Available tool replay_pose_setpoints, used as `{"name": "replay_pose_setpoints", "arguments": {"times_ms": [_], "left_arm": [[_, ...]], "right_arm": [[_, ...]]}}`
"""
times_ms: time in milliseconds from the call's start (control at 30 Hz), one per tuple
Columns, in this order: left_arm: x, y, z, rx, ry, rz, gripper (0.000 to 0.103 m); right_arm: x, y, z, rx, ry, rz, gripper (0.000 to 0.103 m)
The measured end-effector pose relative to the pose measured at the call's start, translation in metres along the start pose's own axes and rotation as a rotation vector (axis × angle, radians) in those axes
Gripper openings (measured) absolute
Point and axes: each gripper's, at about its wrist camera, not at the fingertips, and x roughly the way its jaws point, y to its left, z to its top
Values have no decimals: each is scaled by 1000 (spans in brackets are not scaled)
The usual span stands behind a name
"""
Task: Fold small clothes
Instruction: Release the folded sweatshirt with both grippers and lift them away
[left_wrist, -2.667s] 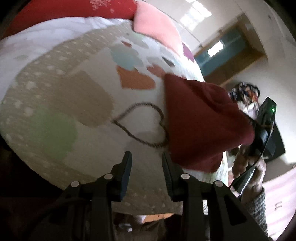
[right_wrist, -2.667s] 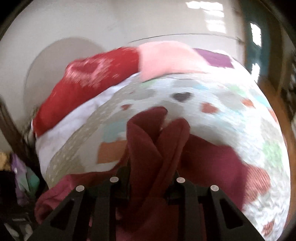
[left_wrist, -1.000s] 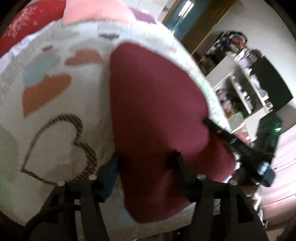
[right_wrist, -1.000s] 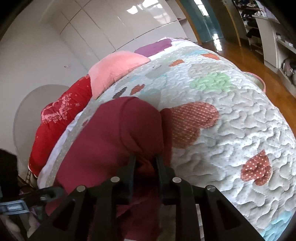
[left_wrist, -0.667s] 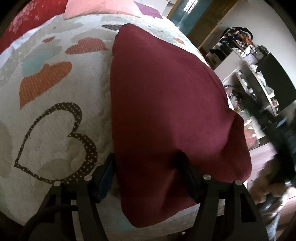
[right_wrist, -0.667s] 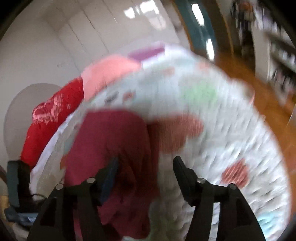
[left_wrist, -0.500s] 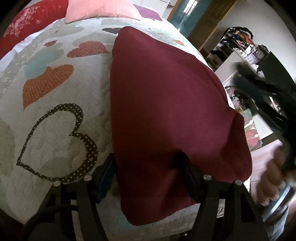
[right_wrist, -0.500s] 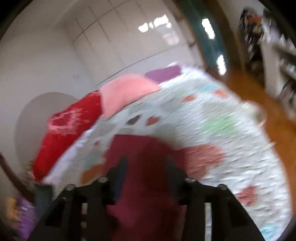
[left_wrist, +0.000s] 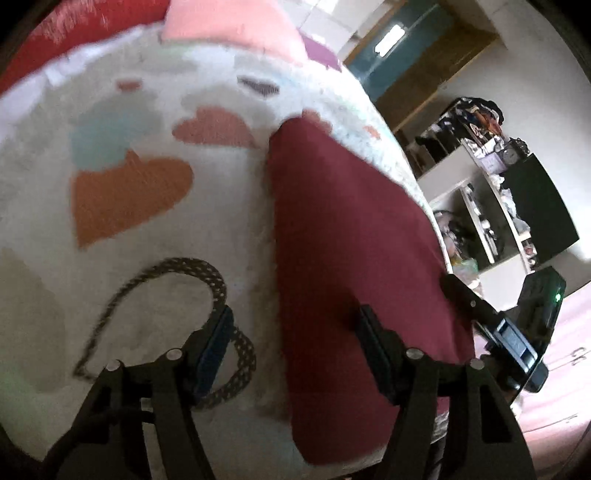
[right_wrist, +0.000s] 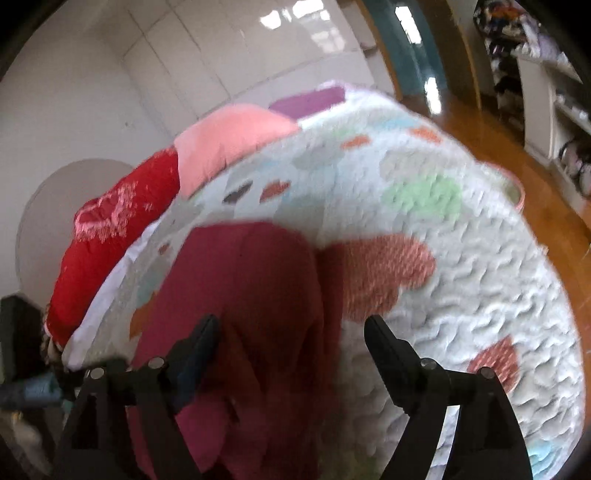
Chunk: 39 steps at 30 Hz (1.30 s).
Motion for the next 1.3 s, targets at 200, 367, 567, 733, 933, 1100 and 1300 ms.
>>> {"name": "replay_pose_setpoints", "arguments": {"times_ms": [200,367,567,733,933,1100,1300], "left_arm": [[35,-14,-6,-16,122,-170,79],[14,-20,1,1,88,-183,59],[-17,-19,56,19,-19,-151,59],[16,-6,75,95,-52,144,61],[0,10,28,140,-69,177,63],[-51,-8,-13,170,-254,266,64],[-112,-53,-63,256,-565,494,92]], "right_arm": [[52,-11,-4,149,102,154,80],[51,-5,0,215,90,199,55],[40,33,45,147,18,275,51],[90,46,70,101,26,153,64],[95,40,46,83,37,23,74],[32,55,26,-37,-95,-64,74],[-10,64,-20,-75,-140,-143,77]]}}
